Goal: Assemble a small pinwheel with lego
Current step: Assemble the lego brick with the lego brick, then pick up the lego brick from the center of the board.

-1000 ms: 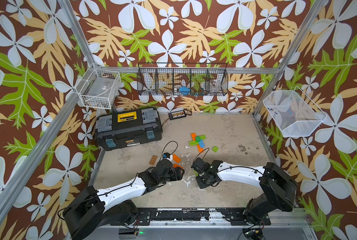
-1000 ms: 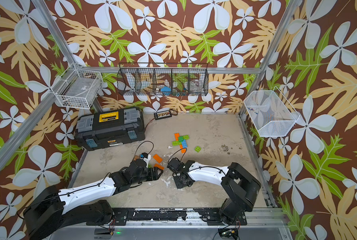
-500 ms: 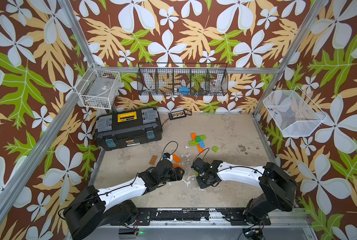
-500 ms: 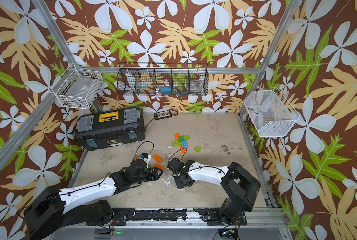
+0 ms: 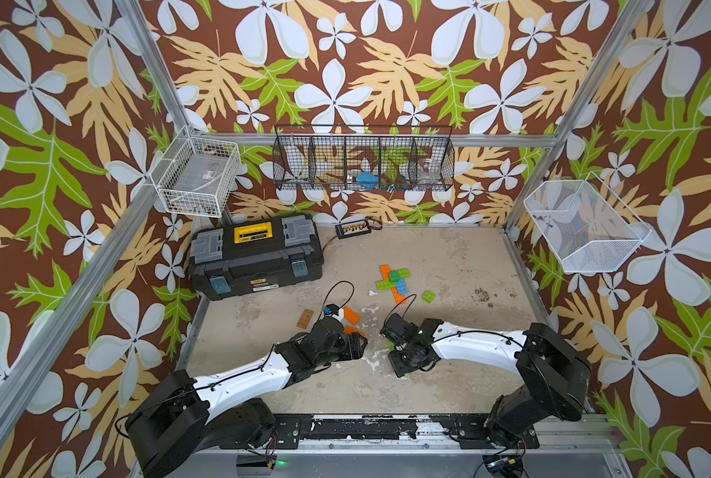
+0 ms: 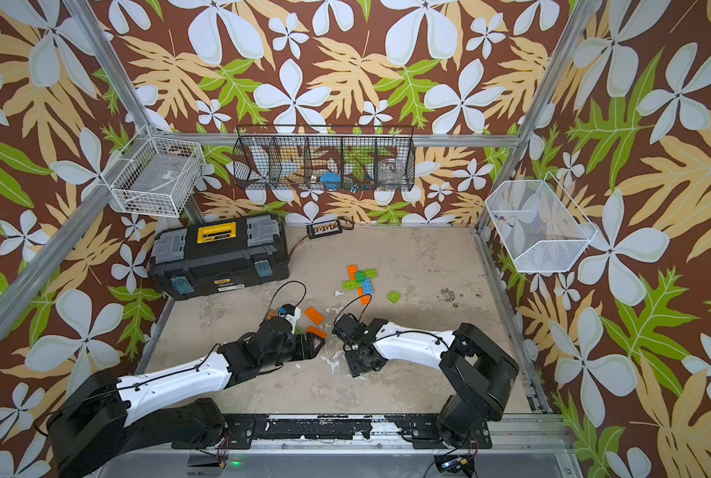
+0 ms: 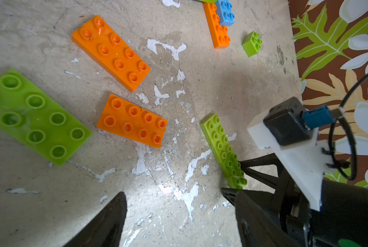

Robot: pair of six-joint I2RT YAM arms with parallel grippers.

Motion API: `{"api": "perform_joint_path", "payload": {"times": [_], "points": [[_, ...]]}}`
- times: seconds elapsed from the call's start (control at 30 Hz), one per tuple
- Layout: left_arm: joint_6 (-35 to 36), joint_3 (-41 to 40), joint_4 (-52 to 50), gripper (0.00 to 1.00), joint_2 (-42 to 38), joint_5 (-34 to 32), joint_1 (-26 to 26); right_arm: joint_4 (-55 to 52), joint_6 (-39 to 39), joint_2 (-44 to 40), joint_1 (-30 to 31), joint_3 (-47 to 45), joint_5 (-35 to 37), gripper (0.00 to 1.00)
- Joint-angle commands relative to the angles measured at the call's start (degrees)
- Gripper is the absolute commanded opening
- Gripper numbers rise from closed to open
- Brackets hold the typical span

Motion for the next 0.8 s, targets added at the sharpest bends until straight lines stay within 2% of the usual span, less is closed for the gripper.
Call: {"api": "perform_joint_path", "payload": {"times": [0.0, 0.1, 0.2, 0.27, 0.4, 0.5, 0.6, 0.7, 0.77], "points": [[0.91, 0.98, -1.29, 0.81, -1.4, -1.28, 1.2, -2.65, 0.7, -1.62, 0.0, 1.88, 4.0, 0.67], [1.24, 0.09, -1.66, 0.83, -4.93, 0.98, 6.48, -4.4, 0.21, -4.55, -0.24, 4.78, 9.0, 0.8], [2.53, -0.11, -2.61, 0.83, -7.63, 4.63, 13.78, -2.09, -4.65, -3.97, -0.61, 8.11, 7.0, 0.81], [3.3, 0.37, -4.05, 0.83, -8.22, 6.56, 17.9, -1.81, -8.75, -0.96, -0.69, 11.58, 4.62, 0.75], [2.91, -0.33, -4.62, 0.81, -9.7, 10.5, 25.17, -1.84, -18.08, 5.79, -0.7, 19.57, 2.05, 0.56], [1.86, -1.7, -4.18, 0.79, -11.67, 14.08, 30.69, -3.33, -24.2, 10.84, -0.7, 26.35, 0.48, 0.48], [1.56, -2.59, -4.55, 0.78, -13.79, 16.86, 35.48, -5.03, -26.95, 15.64, -0.7, 32.37, -2.36, 0.39], [2.21, -2.61, -6.04, 0.77, -15.46, 18.35, 39.08, -6.6, -27.82, 19.82, -0.53, 36.32, -6.18, 0.37], [2.6, -2.74, -7.04, 0.77, -16.31, 18.57, 40.4, -7.51, -28.32, 21.87, -0.19, 38.18, -6.33, 0.37]]}}
